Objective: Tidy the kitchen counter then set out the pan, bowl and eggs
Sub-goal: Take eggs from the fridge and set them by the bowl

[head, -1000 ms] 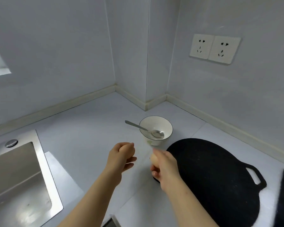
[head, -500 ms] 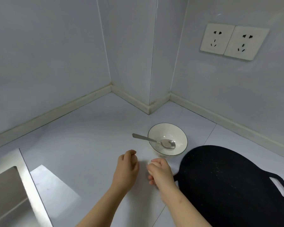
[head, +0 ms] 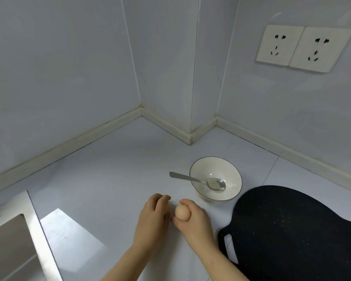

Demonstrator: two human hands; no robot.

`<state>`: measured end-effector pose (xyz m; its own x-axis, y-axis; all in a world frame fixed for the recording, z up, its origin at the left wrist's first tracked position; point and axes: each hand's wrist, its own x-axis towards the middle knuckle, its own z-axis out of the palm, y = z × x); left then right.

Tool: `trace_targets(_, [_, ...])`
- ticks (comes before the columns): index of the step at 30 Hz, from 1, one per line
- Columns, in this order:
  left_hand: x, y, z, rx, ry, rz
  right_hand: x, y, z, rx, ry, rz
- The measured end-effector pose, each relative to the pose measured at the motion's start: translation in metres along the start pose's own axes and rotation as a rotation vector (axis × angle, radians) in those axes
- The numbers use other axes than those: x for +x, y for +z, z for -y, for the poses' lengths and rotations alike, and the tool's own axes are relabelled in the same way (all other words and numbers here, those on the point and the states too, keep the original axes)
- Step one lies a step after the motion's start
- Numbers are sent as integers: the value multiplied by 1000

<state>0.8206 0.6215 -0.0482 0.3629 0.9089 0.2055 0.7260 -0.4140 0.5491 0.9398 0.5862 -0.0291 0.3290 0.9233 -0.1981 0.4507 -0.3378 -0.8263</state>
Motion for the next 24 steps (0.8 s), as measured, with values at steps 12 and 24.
trace_targets(12, [-9, -6, 25, 33, -8, -38, 2, 17, 8, -54, -106, -51])
trace_targets(24, [-10, -18, 35, 34, -56, -59, 9, 29, 17, -122, -119, -42])
